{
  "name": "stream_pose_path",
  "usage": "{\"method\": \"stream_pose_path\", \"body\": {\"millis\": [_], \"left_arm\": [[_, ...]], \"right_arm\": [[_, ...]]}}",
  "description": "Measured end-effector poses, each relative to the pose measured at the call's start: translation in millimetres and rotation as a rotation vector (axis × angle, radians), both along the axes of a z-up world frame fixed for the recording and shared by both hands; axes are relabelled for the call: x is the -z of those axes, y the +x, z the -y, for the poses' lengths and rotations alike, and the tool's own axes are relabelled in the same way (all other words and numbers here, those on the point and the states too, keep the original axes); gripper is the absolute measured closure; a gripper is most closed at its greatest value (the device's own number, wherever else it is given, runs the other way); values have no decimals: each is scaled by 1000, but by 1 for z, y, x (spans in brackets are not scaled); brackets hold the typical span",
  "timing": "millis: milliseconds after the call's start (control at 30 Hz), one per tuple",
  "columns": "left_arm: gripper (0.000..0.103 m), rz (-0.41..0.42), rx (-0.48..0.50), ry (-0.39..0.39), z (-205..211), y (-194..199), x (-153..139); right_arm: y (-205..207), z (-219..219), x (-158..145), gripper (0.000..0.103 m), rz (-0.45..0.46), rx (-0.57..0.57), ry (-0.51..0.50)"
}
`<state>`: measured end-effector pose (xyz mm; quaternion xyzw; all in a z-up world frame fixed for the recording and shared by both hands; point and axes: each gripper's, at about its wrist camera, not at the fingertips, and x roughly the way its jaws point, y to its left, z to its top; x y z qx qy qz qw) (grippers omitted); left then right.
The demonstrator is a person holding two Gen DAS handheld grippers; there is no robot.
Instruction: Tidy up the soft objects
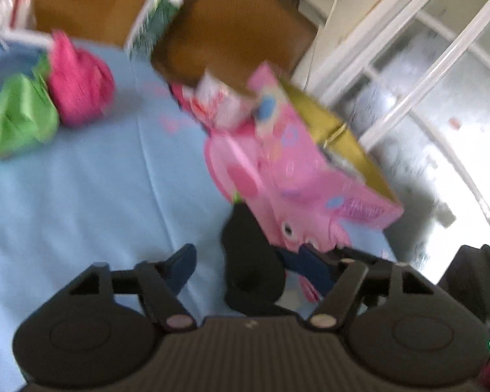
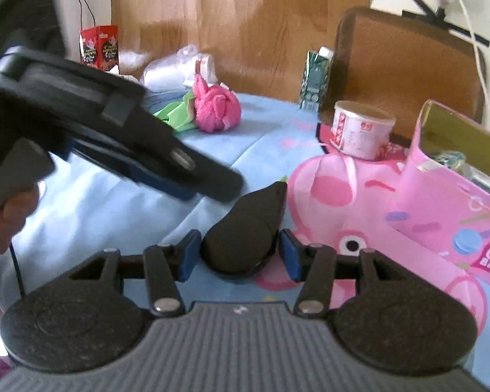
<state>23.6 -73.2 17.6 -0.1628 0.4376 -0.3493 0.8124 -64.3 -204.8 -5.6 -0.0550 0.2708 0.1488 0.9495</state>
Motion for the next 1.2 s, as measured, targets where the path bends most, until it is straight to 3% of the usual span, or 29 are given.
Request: {"method": "stream_pose_path", "body": {"millis": [167, 300, 400, 433, 600, 667, 767, 800, 933, 1067, 1200], "left_arm": [[48, -6, 18, 41, 29, -7, -2], [48, 44, 85, 43, 64, -3, -31], [48, 128, 130, 62, 104, 6, -57], [48, 141, 147, 64, 120, 12, -64], [49, 155, 192, 40, 181, 34, -72], [49, 152, 201, 27, 200, 42, -69], [41, 158, 173, 48, 220, 50, -63], [36, 164, 159, 49, 222, 52, -63], [35, 206, 119, 16, 213, 50, -74], [32, 285, 87, 16, 176, 40, -86], [28, 312, 18, 21, 111, 26, -75]], "right_arm": [[-9, 17, 7, 48, 46, 1, 35], [-22, 42, -16, 49, 198, 44, 37], [-22, 74, -37, 50, 276, 116, 40], [-20, 86, -41, 56, 286, 153, 41], [-4, 148, -57, 62, 281, 281, 119], [7, 161, -58, 66, 282, 323, 99], [29, 176, -54, 67, 263, 412, 26], [38, 173, -51, 66, 271, 448, -13], [58, 170, -44, 62, 313, 600, -183], [57, 184, -45, 62, 300, 638, -76], [44, 172, -55, 62, 329, 603, 24]]}}
